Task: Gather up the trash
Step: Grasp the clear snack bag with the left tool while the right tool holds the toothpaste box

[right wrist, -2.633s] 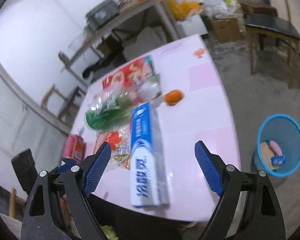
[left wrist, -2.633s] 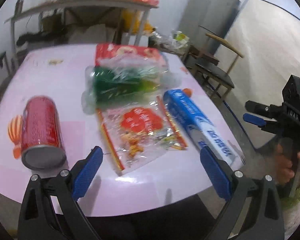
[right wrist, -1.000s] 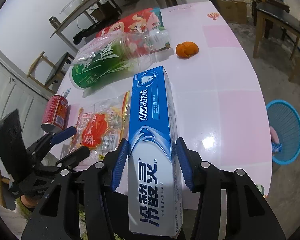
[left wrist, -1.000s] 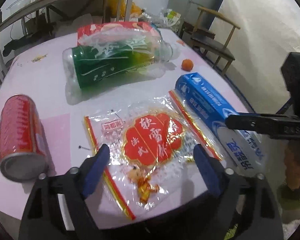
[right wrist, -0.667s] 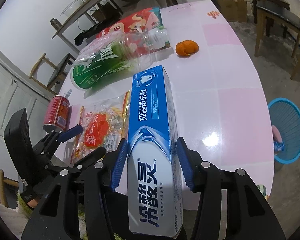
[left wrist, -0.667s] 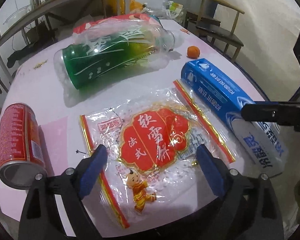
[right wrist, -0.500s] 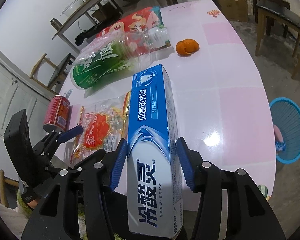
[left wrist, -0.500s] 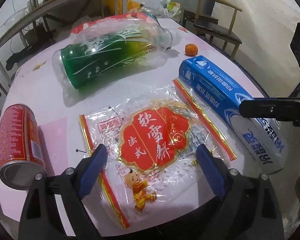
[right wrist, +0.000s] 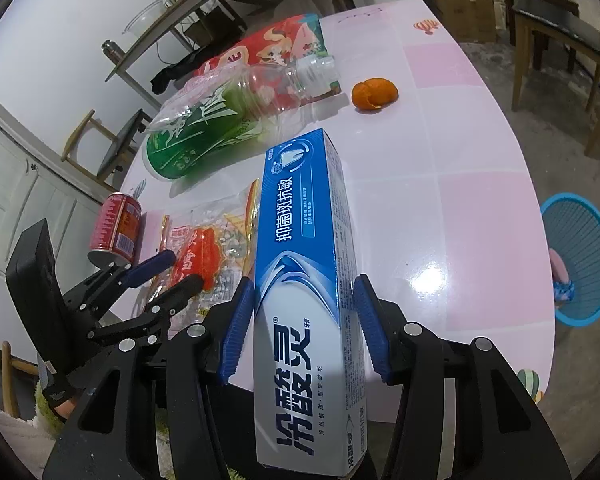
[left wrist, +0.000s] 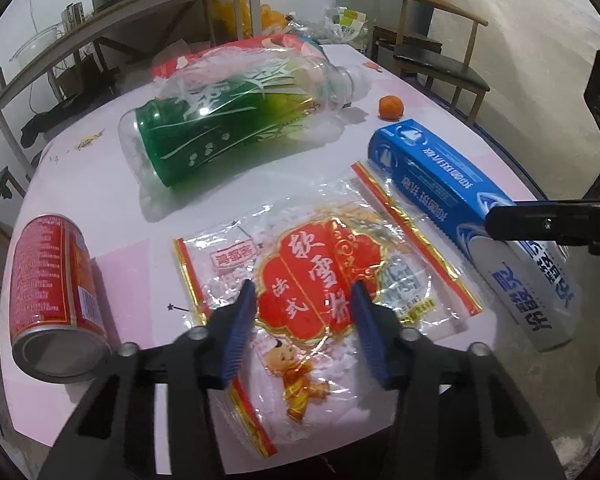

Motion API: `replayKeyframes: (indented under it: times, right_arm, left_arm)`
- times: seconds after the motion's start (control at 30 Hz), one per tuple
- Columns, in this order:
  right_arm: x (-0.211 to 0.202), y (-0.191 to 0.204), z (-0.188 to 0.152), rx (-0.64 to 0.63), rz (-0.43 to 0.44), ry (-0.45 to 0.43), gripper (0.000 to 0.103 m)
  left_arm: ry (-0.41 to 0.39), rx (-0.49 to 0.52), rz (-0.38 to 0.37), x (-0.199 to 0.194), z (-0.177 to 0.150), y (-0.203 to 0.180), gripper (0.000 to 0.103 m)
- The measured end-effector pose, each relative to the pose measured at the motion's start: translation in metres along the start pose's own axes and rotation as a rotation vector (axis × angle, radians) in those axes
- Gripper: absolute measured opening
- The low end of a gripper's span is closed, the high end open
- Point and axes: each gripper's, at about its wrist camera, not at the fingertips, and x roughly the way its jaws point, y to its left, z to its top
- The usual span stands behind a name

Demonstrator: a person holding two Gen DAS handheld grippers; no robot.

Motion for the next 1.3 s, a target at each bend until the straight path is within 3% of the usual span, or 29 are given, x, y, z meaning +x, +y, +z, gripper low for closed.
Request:
replayKeyframes:
  times: [0.13, 0.23, 0.57, 0.93, 1.3]
  right_arm:
    - [0.000, 0.000, 0.000, -0.001, 0.001, 0.000, 0.048]
    - [-0.001, 0.000, 0.000, -0.001, 0.002, -0.002, 0.048]
    - [-0.006, 0.003, -0.002, -0.010, 0.015, -0.016, 0.046]
    - [-0.022, 0.008, -0.001, -0.012, 0.032, -0.063, 0.046]
    - [-0.048, 0.002, 0.000, 0.001, 0.066, -0.132, 0.046]
  left_arm:
    - [-0.007, 0.017, 0.002, 0.000, 0.002, -0.006, 0.014]
    - [-0.009, 0.018, -0.016, 0.000, 0.003, -0.007, 0.009]
    - [-0.029, -0.020, -0.033, -0.010, 0.006, -0.001, 0.003]
    - [-0.103, -0.085, -0.061, -0.040, 0.014, 0.011, 0.002]
    - [-0.166, -0.065, -0.067, -0.066, 0.029, -0.002, 0.002]
